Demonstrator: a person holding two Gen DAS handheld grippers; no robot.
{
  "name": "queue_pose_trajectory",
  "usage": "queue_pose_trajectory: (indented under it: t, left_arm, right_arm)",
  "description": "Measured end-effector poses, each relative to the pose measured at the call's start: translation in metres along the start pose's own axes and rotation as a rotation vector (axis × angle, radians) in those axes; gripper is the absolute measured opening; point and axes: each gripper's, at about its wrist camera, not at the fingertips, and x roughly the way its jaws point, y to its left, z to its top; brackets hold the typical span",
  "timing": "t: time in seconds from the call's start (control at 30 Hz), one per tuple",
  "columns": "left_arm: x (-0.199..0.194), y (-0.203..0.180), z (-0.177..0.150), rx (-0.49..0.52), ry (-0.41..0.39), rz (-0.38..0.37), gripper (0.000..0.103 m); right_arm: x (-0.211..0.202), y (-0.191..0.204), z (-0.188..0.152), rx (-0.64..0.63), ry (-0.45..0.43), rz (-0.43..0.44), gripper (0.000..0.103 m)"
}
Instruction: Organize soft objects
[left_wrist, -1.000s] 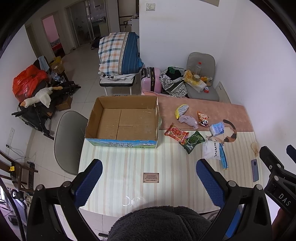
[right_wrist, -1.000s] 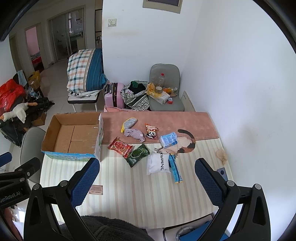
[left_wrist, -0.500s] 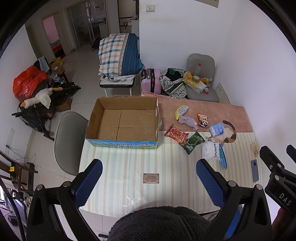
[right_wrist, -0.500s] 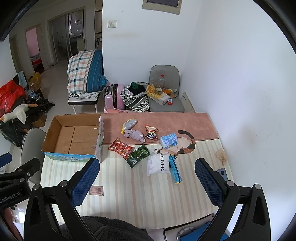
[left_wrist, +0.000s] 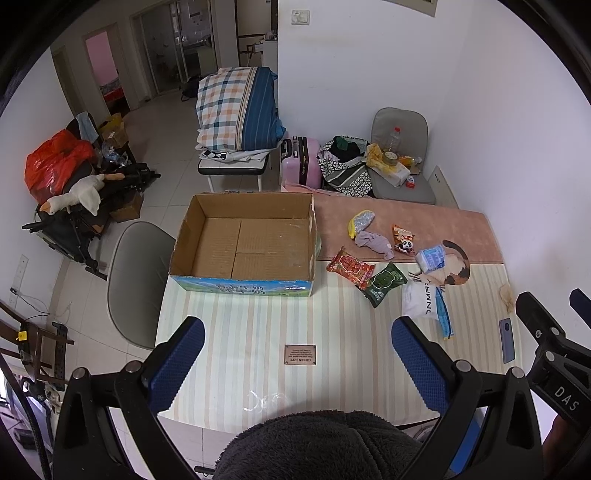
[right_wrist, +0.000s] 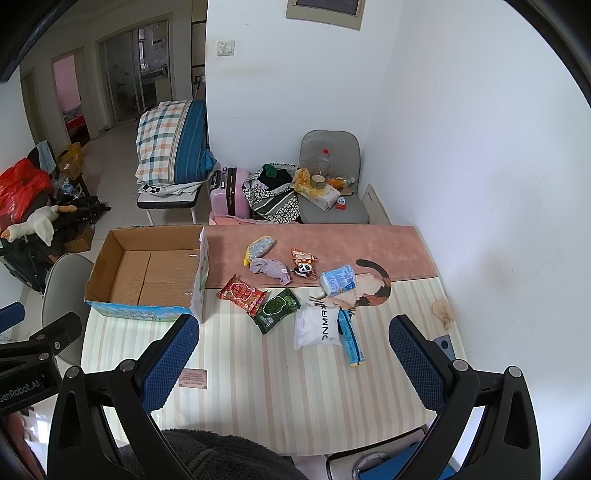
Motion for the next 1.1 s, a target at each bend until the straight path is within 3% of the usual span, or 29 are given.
queue_pose_trajectory:
  t: [0.87,0.97,1.1]
  left_arm:
    - [-0.001,-0.001,0.000,-0.002,0.000,-0.005,0.103]
    - [0.002,-0.002,0.002,0.006,0.003,-0.010,0.103]
    - [0.038,-0.015,0.018,0.028,0.032,-0.001,0.103]
  right_arm:
    - [0.001,0.004,-0.002,-0.002,-0.011,0.018,0.103]
    - [0.015,-0.004,-0.003,0.024,0.018,0.052,0.103]
    - [0.060,-0.039,0.005,0.086,0.100,0.037,0.103]
